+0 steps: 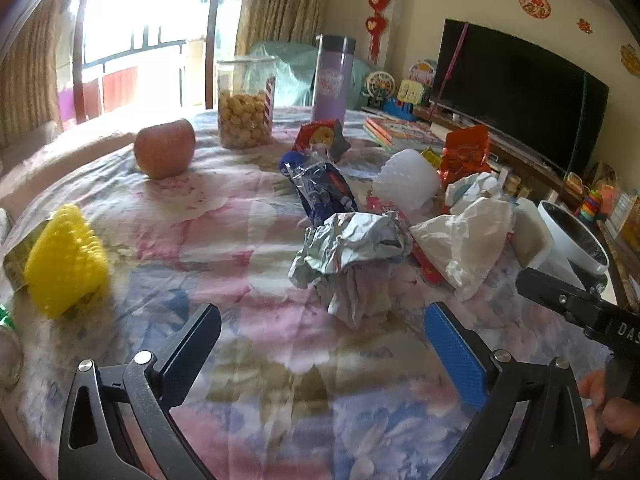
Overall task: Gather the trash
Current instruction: 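Grasp the crumpled foil with the left tool while the right tool grasps the white red-printed bag, then carry the foil and bag to the trash bin with both tools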
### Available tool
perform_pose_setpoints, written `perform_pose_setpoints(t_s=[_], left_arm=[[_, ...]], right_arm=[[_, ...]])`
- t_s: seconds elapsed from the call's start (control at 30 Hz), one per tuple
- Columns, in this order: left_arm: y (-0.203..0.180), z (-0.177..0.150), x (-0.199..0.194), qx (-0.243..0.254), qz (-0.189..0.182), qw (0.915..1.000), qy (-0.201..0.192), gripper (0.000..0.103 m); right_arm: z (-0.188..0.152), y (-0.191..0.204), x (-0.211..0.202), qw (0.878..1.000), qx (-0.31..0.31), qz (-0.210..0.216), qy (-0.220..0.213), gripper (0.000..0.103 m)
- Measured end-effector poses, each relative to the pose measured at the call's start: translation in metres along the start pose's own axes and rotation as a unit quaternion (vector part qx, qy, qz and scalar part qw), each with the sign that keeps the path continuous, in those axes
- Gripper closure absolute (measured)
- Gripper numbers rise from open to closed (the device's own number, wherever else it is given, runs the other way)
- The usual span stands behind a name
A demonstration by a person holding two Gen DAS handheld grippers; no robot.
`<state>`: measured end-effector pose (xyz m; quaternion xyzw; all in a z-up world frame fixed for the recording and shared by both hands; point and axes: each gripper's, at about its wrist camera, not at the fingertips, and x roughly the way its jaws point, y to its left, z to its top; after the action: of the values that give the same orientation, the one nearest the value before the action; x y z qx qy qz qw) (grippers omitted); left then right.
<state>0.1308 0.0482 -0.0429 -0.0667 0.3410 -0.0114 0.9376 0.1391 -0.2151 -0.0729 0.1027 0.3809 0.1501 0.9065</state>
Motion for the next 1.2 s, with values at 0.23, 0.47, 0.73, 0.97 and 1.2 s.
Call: perform_pose_setpoints(t_s=[0.23,0.47,0.73,0.97,1.2], left_arm=[[-0.003,0.019,0.032,0.017,-0.005,0.9994,0.031,0.015],[-0.007,0.023,0.053,0.025,-0.024,0.9967,0.073,0.058],[-0.007,0.019,0.036,0.023,-0.045,0.9975,0.049,0.091],[-0.019,0.003,0.011,0.021,-0.070,0.9965,0.041,0.093],[-0.043,0.005,-0.010,0.039,-0.100,0.9939,0.025,0.093]], right_arm=[[0.014,0.004,0.028,1.000,-0.010,0.013,0.023,0.033],[0.019,0.005,0.053,0.998,-0.008,0.036,0.044,0.063],[0.015,0.008,0.037,0.998,-0.015,0.044,0.030,0.075],[0.002,-0.010,0.002,0.999,0.006,0.048,0.019,0.075],[-0.005,-0.029,-0.033,0.999,0.025,0.043,0.003,0.075]])
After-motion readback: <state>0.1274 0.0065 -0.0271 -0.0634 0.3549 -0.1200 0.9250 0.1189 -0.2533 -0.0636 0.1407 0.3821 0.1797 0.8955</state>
